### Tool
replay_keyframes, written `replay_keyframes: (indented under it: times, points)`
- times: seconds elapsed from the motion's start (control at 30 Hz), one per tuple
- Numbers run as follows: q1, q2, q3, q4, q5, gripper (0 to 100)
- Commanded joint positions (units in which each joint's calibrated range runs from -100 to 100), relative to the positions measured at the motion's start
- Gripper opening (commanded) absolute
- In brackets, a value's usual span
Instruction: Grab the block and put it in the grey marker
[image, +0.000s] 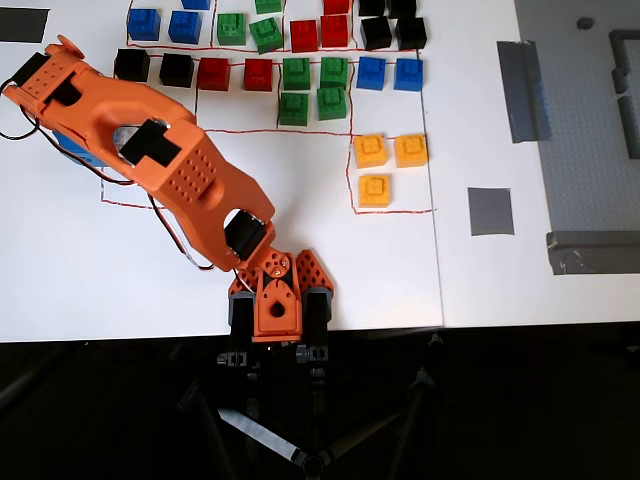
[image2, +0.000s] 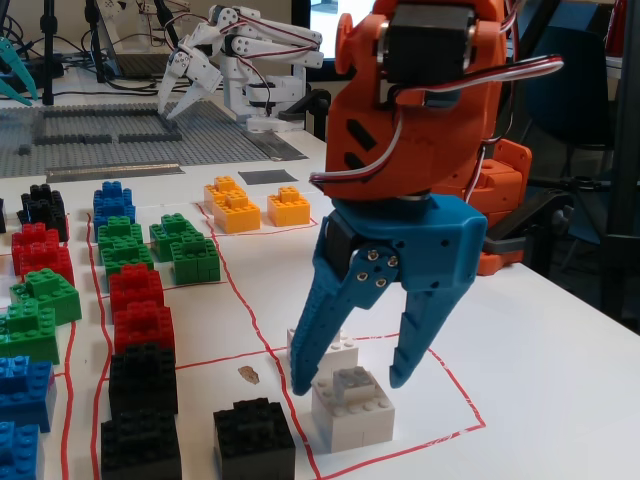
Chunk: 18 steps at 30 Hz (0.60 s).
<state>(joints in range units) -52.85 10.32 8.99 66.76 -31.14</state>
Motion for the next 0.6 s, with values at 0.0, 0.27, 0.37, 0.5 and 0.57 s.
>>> replay_keyframes:
  times: [0.0,0.27,0.37,0.5,0.57]
  points:
    - [1.9,-4.1,-2.1,-1.8,1.4,28]
    - [2.2,-1.9,-2.1,-3.4,2.3,29]
    - [2.0,-0.5,-2.9,-3.4,3.2,30]
    - [2.0,1.1,-3.1,-3.4,3.7,29]
    - [2.0,1.6,-3.3,-3.4,4.0,28]
